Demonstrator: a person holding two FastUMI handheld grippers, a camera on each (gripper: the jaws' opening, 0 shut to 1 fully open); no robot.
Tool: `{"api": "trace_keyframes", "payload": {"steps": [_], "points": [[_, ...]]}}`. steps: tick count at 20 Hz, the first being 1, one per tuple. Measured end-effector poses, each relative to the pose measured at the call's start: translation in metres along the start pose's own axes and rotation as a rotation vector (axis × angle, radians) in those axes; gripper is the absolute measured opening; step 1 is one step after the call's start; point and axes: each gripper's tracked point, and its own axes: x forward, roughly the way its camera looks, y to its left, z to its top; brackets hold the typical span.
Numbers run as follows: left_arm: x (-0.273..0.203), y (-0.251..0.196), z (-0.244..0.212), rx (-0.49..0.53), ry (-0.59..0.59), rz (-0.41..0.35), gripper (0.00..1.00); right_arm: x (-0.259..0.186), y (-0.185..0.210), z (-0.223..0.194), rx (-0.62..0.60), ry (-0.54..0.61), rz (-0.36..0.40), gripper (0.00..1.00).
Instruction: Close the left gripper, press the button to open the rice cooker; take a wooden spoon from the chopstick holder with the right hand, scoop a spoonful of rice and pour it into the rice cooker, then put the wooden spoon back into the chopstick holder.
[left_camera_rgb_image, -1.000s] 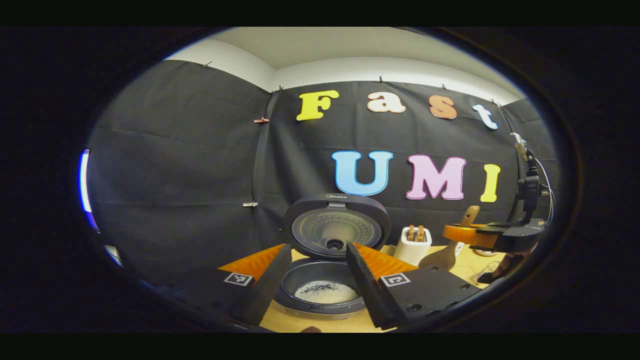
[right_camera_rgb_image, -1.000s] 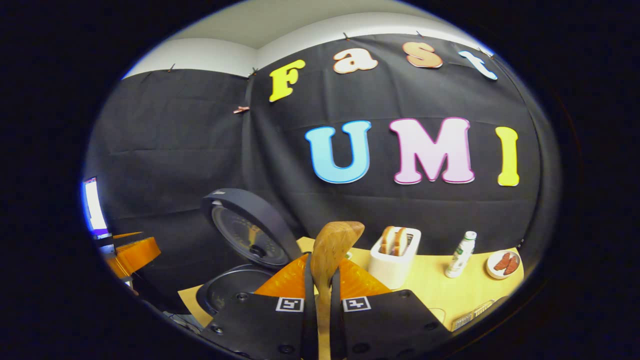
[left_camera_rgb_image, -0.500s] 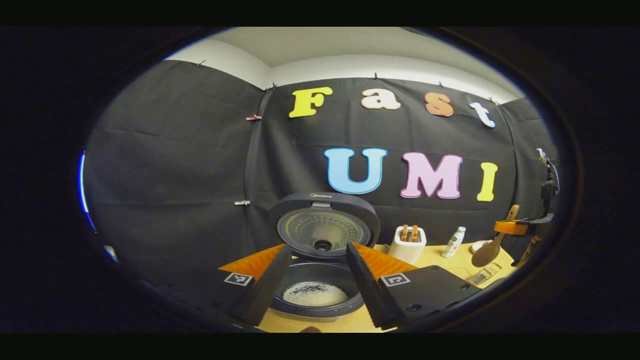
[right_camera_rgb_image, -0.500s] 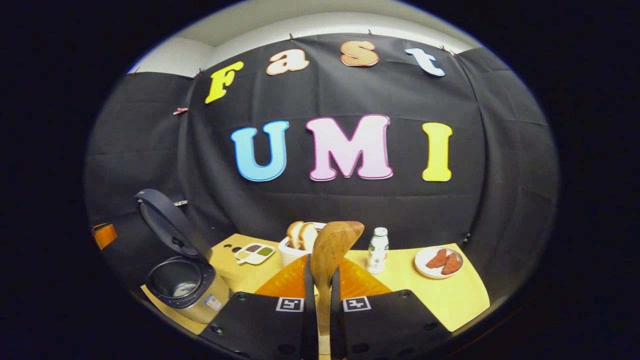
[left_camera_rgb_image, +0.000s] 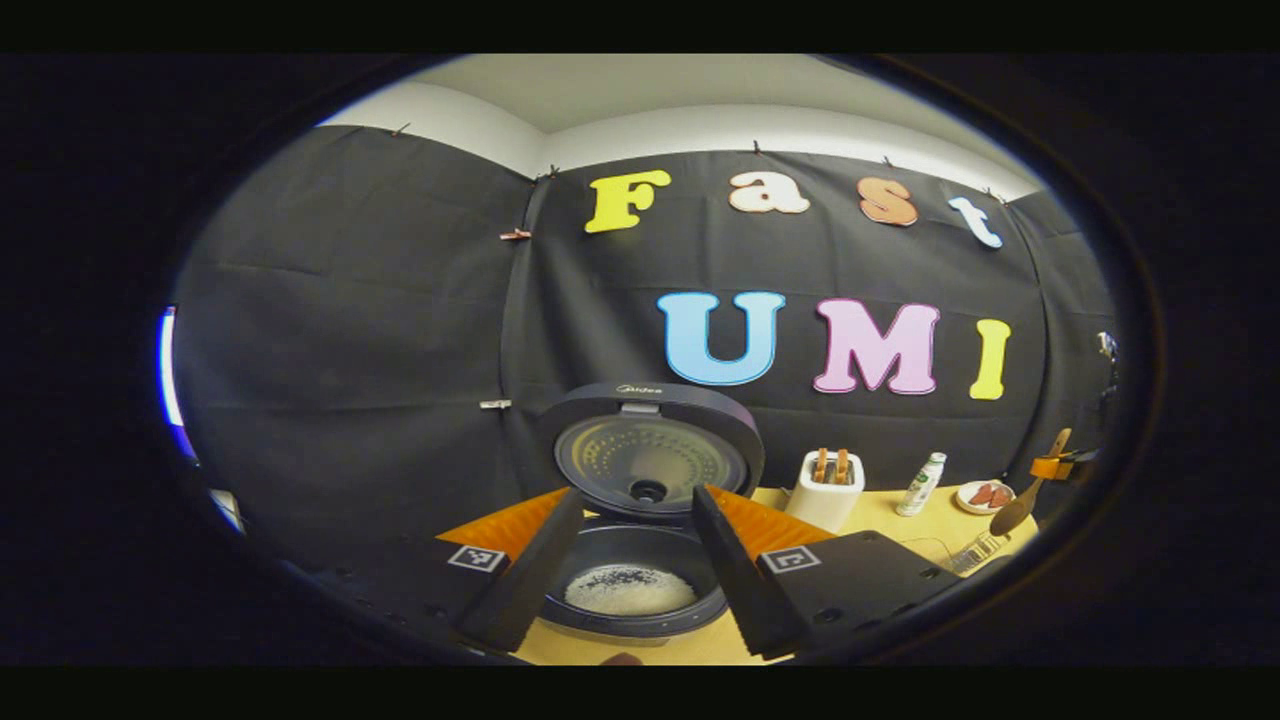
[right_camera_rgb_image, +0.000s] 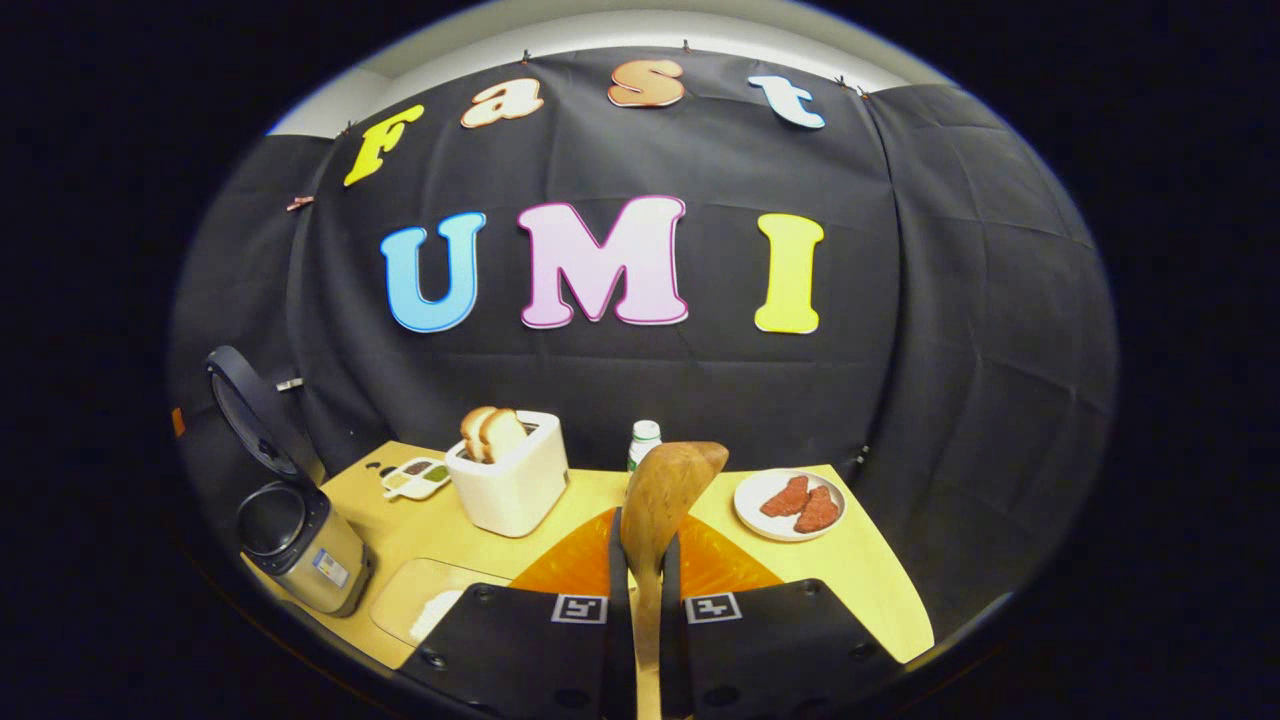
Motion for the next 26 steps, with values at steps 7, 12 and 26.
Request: {"api": "trace_keyframes", "payload": {"steps": [7, 12, 26], "points": [[-0.006, -0.009, 0.005, 0.005, 0.003, 0.015, 0.78, 0.02, -0.036, -0.058, 0.002, 0.127, -0.05, 0.13], [-0.01, -0.014, 0.007, 0.015, -0.002, 0.01, 0.78, 0.008, -0.041, -0.083, -0.008, 0.181, -0.056, 0.13], [-0.025, -0.013, 0.02, 0.014, -0.035, 0.0, 0.78, -0.015, -0.068, -0.102, 0.009, 0.214, -0.163, 0.37]]}}
